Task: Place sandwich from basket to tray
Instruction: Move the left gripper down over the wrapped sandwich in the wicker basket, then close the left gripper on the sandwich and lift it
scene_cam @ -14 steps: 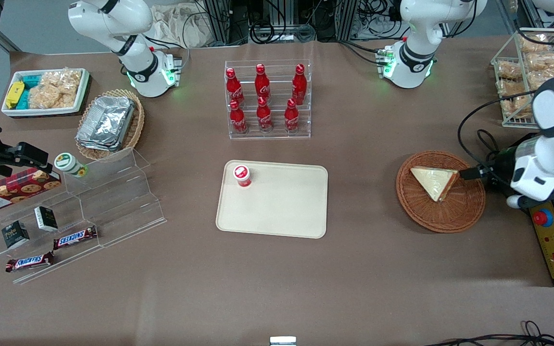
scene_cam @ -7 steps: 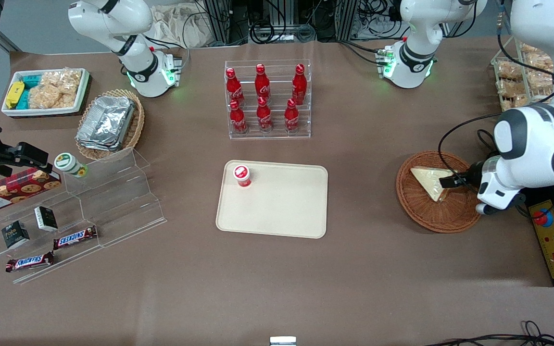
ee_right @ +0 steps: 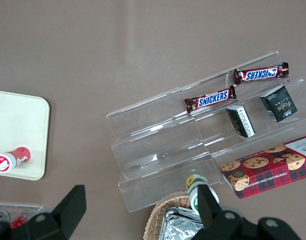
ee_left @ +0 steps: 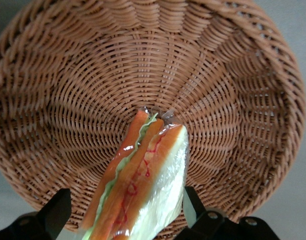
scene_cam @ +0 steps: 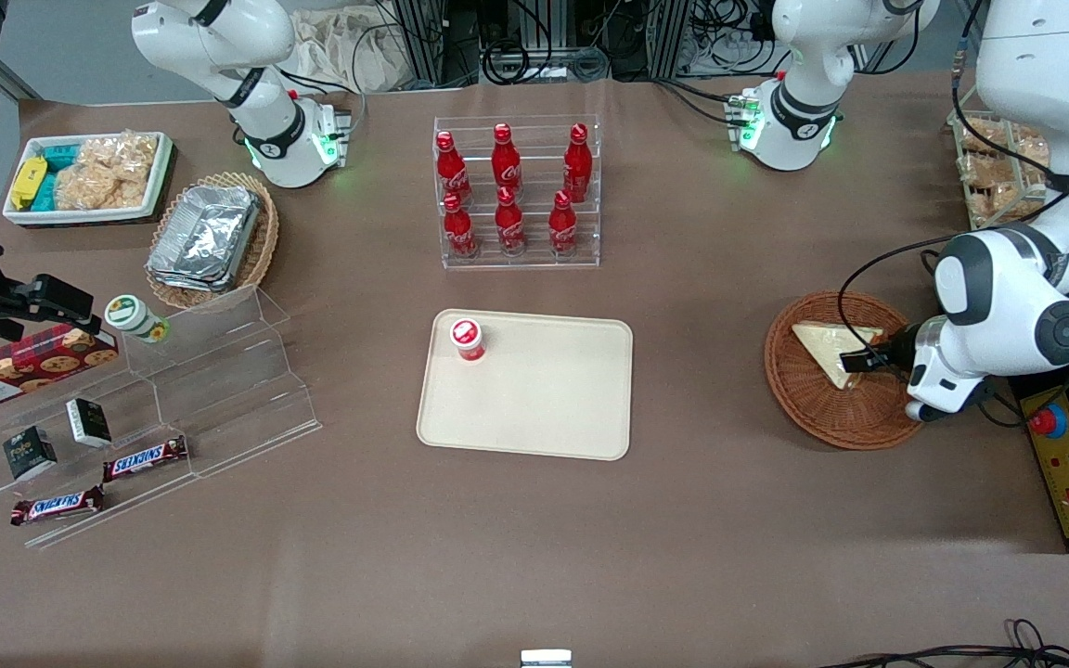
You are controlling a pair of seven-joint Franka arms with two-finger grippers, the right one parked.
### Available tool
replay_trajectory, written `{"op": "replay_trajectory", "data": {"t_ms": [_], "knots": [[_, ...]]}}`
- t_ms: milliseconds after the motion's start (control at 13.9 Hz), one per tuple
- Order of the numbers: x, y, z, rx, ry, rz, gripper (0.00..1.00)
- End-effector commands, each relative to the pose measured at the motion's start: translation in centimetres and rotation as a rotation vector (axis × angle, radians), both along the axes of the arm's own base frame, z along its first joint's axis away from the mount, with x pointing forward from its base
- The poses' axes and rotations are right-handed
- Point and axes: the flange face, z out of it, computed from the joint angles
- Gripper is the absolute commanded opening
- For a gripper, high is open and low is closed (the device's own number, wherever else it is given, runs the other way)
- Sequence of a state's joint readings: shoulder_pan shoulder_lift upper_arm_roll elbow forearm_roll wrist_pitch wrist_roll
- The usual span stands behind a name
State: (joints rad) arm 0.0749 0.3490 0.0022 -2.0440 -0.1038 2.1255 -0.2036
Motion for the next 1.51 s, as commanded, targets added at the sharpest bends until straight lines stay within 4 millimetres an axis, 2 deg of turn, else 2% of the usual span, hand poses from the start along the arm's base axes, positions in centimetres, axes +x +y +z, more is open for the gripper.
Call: {"op": "replay_trajectory", "data": {"t_ms": [0, 144, 216, 577, 721, 793, 865, 1009, 1153, 1297, 1441], "knots": [[-1.0, 0.1, -1.5, -0.001, -0.016, 0.013, 1.00], [-1.1, 0.1, -1.6, -0.002, -0.014, 0.018, 1.00], [-1.2, 0.0, -1.5, -0.003, -0.011, 0.021, 0.94], [-0.8, -0.1, -1.0, -0.029, -0.021, 0.059, 0.32], [-0.4, -0.1, -0.2, -0.028, -0.033, 0.063, 0.17], [0.0, -0.2, 0.6, -0.029, -0.039, 0.062, 0.17], [0.5, -0.2, 2.3, -0.030, -0.049, 0.064, 0.17], [1.4, -0.3, 7.5, -0.032, -0.077, 0.043, 0.16], [1.6, -0.8, 13.6, -0.030, -0.133, 0.017, 0.16], [1.0, -1.5, 19.7, -0.033, -0.169, -0.009, 0.16], [0.0, -3.4, 26.1, -0.041, -0.178, -0.043, 0.16]]}}
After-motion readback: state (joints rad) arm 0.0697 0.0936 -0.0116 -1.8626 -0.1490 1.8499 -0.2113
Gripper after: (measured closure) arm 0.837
